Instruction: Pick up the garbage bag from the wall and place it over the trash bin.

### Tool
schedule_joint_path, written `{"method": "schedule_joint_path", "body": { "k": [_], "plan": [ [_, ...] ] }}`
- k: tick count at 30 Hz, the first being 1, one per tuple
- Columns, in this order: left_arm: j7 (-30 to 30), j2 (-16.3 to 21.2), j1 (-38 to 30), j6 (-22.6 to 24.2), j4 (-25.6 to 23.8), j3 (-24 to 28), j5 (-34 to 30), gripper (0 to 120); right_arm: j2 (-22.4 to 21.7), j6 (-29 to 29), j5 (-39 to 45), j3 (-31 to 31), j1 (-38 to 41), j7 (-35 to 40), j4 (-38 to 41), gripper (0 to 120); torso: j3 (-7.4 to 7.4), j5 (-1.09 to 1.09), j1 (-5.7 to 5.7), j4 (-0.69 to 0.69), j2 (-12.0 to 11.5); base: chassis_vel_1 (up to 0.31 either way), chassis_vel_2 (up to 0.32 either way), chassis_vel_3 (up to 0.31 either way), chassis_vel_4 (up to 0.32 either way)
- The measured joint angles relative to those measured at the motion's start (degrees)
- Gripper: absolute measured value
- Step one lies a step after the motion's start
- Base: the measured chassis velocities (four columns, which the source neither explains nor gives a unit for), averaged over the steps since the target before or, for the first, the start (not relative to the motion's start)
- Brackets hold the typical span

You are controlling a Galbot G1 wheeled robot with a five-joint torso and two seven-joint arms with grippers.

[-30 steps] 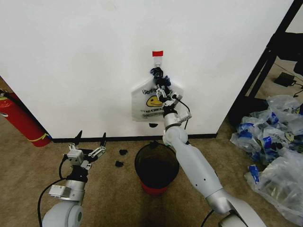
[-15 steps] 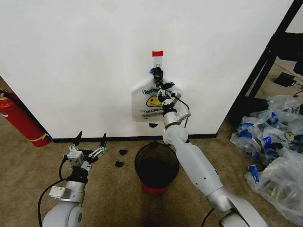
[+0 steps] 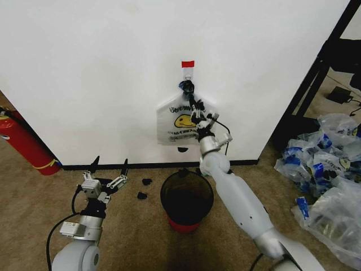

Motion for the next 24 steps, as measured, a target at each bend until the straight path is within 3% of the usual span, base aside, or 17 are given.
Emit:
{"method": "schedule_joint_path", "body": {
  "k": [6,24],
  "plan": [
    [0.0,0.2,-0.2,-0.1,0.1,0.7,0.0,100,-3.7,-0.7,0.1,2.0,-4.6,-6.0,0.9,0,-0.01,0.0,0.0,0.0,0.0,0.0,0.0,0.0,0.0],
    [-0.1,1.2,0.5,-0.1,-1.2,0.8,-0.3,100,-8.5,-4.0,-3.7,10.0,-15.5,-22.8,0.2,0,0.0,-0.01,0.0,0.0,0.0,0.0,0.0,0.0,0.0]
  ]
}}
